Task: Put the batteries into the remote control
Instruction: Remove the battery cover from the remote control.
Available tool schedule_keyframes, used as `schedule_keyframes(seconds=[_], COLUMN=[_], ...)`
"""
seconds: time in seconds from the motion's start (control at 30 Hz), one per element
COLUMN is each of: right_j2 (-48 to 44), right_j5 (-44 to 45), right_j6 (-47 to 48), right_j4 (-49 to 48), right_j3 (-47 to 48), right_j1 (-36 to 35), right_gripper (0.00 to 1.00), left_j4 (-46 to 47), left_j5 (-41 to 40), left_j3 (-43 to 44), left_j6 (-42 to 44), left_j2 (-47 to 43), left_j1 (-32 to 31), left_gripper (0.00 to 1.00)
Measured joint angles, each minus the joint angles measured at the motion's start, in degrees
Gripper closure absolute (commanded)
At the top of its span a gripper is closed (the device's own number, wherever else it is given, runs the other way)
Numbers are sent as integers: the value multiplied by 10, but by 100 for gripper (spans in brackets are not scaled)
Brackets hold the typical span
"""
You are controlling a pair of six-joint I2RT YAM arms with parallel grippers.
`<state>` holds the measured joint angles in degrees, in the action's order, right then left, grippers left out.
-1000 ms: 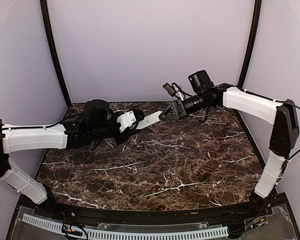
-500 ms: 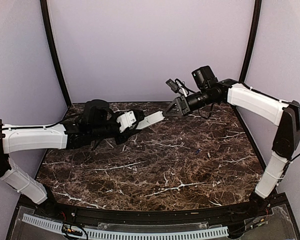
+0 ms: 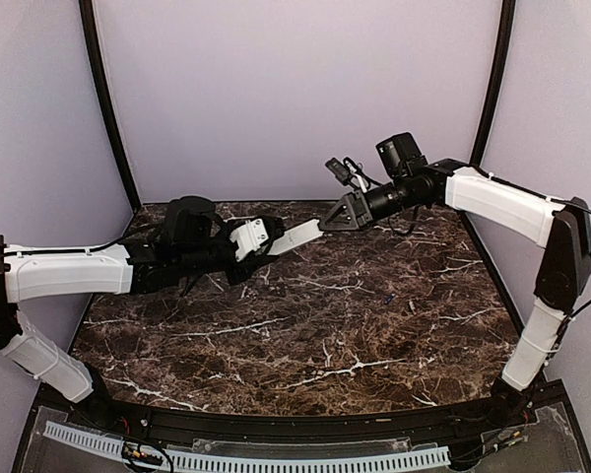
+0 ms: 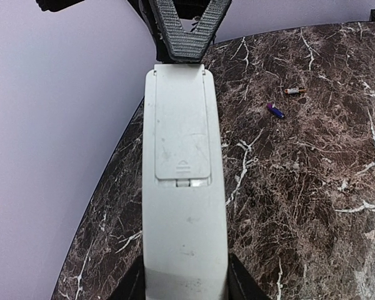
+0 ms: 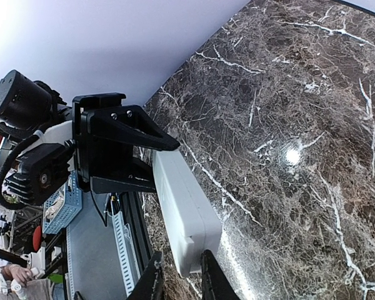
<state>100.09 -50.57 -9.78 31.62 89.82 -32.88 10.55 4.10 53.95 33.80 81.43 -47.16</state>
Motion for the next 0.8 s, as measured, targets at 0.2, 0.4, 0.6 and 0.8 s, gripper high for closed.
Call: schedule_keyframes(seconds=[0.2, 0.4, 0.6, 0.8], right_j2=[7, 11, 19, 23], right_j5=[3, -5, -19, -37], right_j6=[-4, -14, -19, -20], right_j4=[-3, -14, -21, -22], right_j3=[-2, -3, -6, -7], right_j1=[0, 0, 1, -1], right_gripper=[84, 86, 88, 89], left_j4=[-1, -7, -17, -18], left_j5=[0, 0, -3, -5], left_j3=[0, 0, 0, 0], left_j6=[0, 0, 0, 0], left_j2=[0, 0, 1, 10], left_j1=[0, 0, 0, 0], left_gripper=[100, 100, 100, 100])
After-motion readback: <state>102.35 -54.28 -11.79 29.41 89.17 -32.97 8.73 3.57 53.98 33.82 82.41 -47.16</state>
